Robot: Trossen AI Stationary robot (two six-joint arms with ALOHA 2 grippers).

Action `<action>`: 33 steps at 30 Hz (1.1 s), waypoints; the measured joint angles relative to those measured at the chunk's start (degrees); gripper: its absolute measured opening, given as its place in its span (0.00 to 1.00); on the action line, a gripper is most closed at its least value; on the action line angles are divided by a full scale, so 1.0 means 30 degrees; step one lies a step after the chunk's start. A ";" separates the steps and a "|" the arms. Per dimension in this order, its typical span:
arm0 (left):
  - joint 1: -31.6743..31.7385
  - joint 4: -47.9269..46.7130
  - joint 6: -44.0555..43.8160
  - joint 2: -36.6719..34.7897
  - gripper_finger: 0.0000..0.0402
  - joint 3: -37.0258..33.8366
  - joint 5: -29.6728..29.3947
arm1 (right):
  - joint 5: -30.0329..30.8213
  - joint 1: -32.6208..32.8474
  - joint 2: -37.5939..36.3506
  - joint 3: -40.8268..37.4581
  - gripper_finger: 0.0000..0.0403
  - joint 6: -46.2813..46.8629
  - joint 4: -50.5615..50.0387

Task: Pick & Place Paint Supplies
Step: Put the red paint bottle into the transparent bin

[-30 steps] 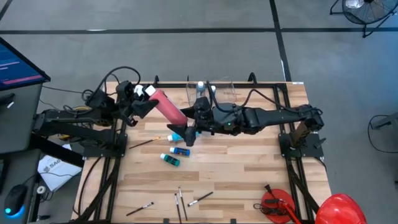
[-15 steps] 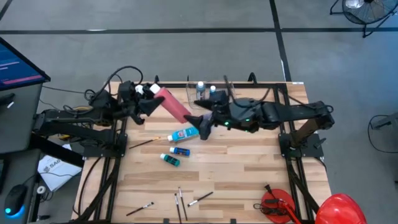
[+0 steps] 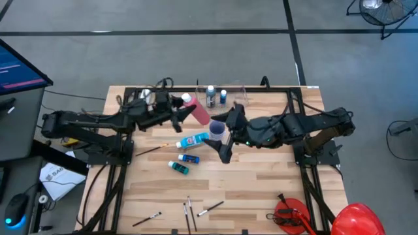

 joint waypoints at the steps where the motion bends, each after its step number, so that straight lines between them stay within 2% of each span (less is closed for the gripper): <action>1: 0.0000 0.0060 0.0223 0.0427 0.46 0.0020 -0.0414 | 0.0001 0.0072 -0.0026 -0.0277 0.98 -0.0016 -0.0045; 5: 0.0000 -0.0017 0.1800 0.2331 0.46 0.0966 -0.1923 | -0.0806 0.0332 -0.1306 -0.2540 0.98 -0.0023 0.0694; 11: 0.0449 0.0163 0.3042 0.5263 0.46 0.3535 -0.3625 | -0.4692 0.0279 -0.6131 -0.9473 0.99 -0.0151 0.6562; 14: 0.0865 0.0032 0.2841 0.6697 0.46 0.4373 -0.4044 | -0.4998 0.0287 -0.8781 -1.2847 0.98 0.0090 0.8828; 17: 0.1149 0.0051 0.2447 0.7942 0.46 0.4929 -0.5215 | -0.4984 0.0472 -1.0957 -1.4979 0.98 0.0353 0.9534; 20: 0.1507 0.0056 0.2247 0.8856 0.46 0.5175 -0.6189 | -0.4997 0.0802 -1.2393 -1.6117 0.98 0.0372 0.9748; 24: 0.1905 -0.0089 0.1490 0.9617 0.46 0.5180 -0.6475 | -0.5013 0.0953 -1.3673 -1.6872 0.98 0.0471 0.9762; 33: 0.1902 -0.0072 0.1888 1.1495 0.46 0.5180 -0.6963 | -0.5002 0.0522 -1.4025 -1.6967 0.98 0.0554 0.8462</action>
